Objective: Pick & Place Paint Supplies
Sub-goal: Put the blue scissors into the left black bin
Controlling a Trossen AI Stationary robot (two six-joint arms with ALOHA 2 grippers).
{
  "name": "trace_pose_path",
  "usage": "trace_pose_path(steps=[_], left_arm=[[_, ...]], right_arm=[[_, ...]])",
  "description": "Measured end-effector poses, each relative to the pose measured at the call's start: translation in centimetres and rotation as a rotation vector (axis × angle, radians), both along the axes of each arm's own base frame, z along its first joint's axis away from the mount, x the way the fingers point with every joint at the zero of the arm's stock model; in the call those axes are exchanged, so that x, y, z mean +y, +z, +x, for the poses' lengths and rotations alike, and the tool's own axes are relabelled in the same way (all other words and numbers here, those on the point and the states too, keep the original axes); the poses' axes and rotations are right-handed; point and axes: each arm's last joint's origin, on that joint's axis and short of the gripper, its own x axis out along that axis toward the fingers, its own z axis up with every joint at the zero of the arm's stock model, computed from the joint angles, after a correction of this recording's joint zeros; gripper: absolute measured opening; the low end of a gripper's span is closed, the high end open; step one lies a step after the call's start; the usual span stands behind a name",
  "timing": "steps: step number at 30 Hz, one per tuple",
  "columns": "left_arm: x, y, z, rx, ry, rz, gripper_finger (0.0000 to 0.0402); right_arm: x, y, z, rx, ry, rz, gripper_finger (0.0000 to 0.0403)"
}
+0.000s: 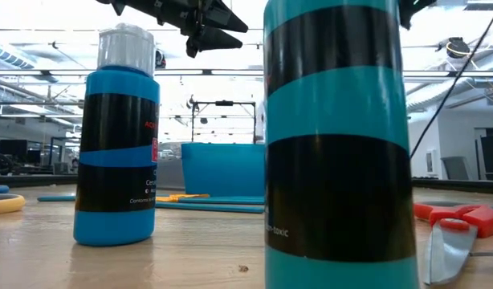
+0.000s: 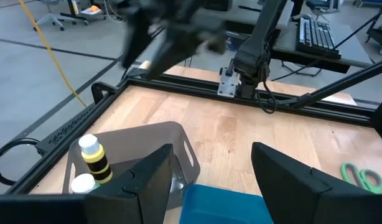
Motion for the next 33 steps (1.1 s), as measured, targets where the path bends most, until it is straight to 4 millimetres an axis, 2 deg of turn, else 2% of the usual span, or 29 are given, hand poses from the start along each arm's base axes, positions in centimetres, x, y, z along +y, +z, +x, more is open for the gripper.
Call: trace_pose_path(steps=[3, 6, 14, 20, 24, 33], left_arm=[[0.0, 0.0, 0.0, -0.002, 0.003, -0.009, 0.0225], [0.0, 0.0, 0.0, -0.005, 0.007, -0.024, 0.0225], [0.0, 0.1, 0.0, -0.017, 0.008, -0.028, 0.0225], [0.0, 0.4, 0.1, -0.041, 0.007, -0.022, 0.0225], [0.0, 0.4, 0.1, -0.046, 0.01, -0.033, 0.0225], [0.0, 0.9, 0.2, -0.107, 0.017, -0.067, 0.0225]], right_arm=[[2.4, 1.1, -1.2, -0.03, 0.05, -0.002, 0.0212], [4.6, 1.0, -2.5, -0.076, 0.097, 0.006, 0.0212], [8.9, -1.9, -4.8, -0.294, 0.242, -0.031, 0.0212], [10.3, -4.7, -5.3, -0.473, 0.334, -0.124, 0.0212], [10.8, -6.4, -5.4, -0.483, 0.373, -0.143, 0.0212], [11.0, -6.2, -5.3, -0.526, 0.39, -0.173, 0.0212]])
